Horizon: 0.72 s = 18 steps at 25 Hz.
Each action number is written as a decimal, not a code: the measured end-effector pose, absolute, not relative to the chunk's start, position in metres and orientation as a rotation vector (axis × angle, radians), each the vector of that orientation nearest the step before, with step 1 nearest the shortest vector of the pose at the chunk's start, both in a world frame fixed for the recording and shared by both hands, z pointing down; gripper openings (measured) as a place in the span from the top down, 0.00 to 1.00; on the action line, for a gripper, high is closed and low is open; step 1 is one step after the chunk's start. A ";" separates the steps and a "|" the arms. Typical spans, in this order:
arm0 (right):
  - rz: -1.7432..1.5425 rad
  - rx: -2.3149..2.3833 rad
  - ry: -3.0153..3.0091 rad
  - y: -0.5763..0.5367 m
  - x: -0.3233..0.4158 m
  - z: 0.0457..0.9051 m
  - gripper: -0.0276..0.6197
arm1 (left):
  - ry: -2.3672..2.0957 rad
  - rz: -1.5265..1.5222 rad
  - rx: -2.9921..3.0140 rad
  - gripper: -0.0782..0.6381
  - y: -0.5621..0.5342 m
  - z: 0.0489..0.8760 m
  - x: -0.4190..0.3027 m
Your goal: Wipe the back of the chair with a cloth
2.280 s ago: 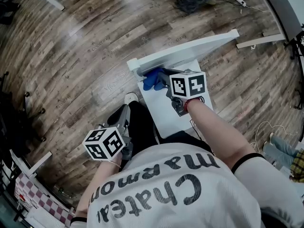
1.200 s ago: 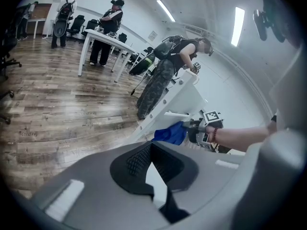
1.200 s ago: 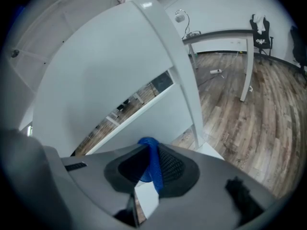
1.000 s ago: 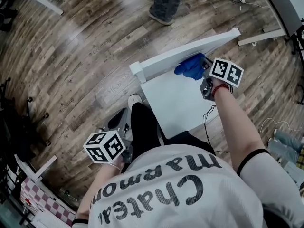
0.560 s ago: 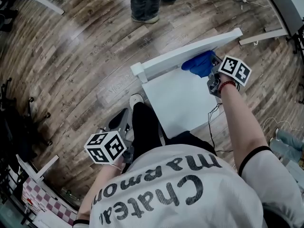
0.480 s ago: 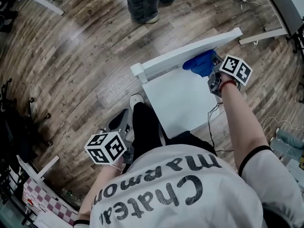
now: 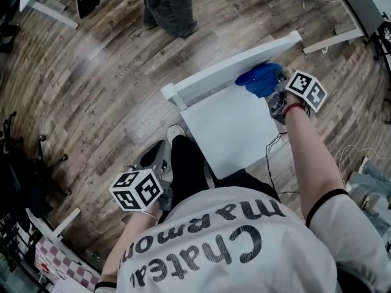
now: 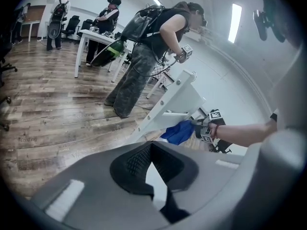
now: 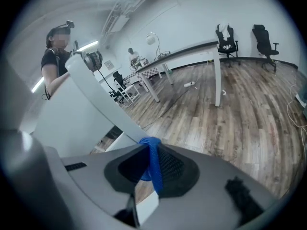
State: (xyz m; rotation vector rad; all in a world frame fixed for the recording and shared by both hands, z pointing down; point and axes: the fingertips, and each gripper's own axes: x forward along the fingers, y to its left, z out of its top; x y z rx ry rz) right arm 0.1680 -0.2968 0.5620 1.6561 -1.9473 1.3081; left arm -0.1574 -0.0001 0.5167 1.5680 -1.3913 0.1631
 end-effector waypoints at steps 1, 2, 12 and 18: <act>1.292 1.660 -1.967 -0.295 0.169 0.555 0.85 | -1.394 0.161 1.574 0.88 -0.002 0.515 -0.157; 1.274 1.658 -1.993 -0.292 0.170 0.547 0.86 | -1.400 0.157 1.580 0.88 -0.004 0.513 -0.158; 0.937 1.564 -2.438 -0.269 0.180 0.400 0.86 | -1.622 -0.089 1.744 0.88 -0.053 0.432 -0.150; 0.582 1.344 -2.697 -0.226 0.178 0.313 0.86 | -1.794 -0.190 1.782 0.88 -0.021 0.384 -0.123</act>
